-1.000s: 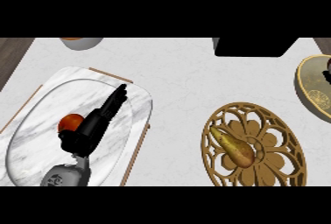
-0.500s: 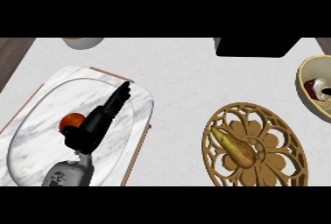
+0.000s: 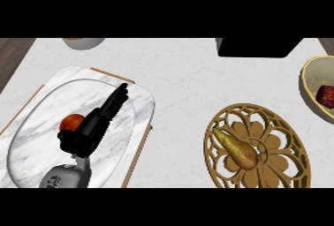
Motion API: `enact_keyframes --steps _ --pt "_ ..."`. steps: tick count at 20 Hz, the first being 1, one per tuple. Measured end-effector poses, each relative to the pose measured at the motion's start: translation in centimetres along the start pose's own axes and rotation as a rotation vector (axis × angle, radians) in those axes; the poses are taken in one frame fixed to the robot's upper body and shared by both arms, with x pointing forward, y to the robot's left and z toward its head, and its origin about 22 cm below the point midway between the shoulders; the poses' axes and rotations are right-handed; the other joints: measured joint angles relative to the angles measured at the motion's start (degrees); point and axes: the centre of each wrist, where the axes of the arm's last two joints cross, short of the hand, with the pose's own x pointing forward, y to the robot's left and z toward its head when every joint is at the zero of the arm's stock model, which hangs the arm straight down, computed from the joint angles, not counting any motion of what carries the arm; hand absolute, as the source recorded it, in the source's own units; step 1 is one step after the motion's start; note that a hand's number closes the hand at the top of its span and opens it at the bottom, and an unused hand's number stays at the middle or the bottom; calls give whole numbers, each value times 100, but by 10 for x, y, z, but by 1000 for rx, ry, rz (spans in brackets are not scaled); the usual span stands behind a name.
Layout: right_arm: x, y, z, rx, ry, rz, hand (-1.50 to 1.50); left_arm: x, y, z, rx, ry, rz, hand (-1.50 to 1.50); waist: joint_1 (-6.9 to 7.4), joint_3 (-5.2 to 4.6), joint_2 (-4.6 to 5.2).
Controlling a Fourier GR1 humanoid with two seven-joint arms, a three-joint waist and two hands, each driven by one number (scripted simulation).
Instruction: Pick the cupcake from the placemat and place it in the bowl
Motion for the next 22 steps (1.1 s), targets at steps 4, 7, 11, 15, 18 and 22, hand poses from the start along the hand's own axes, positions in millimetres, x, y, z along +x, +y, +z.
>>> enact_keyframes --steps 4,7,11,15,18,22 --pt "-20 -26 4 -91 64 -126 -150 2 2 0 -1 3 1 0 -27 1 -3" --pt "-39 -49 11 -136 109 -196 -150 -2 3 -1 -1 7 8 0 -43 2 4" --pt "-72 -82 29 -205 156 -267 -150 -2 4 0 -3 0 8 0 -51 9 14" --pt "-109 -109 58 -258 166 -313 -150 -4 2 5 6 1 3 0 -74 18 14" --pt "-130 -130 79 -280 170 -337 -150 -3 1 6 10 -4 3 0 -84 26 17" --pt "-154 -144 106 -259 162 -371 -150 -2 0 5 13 -1 9 0 -103 34 16"
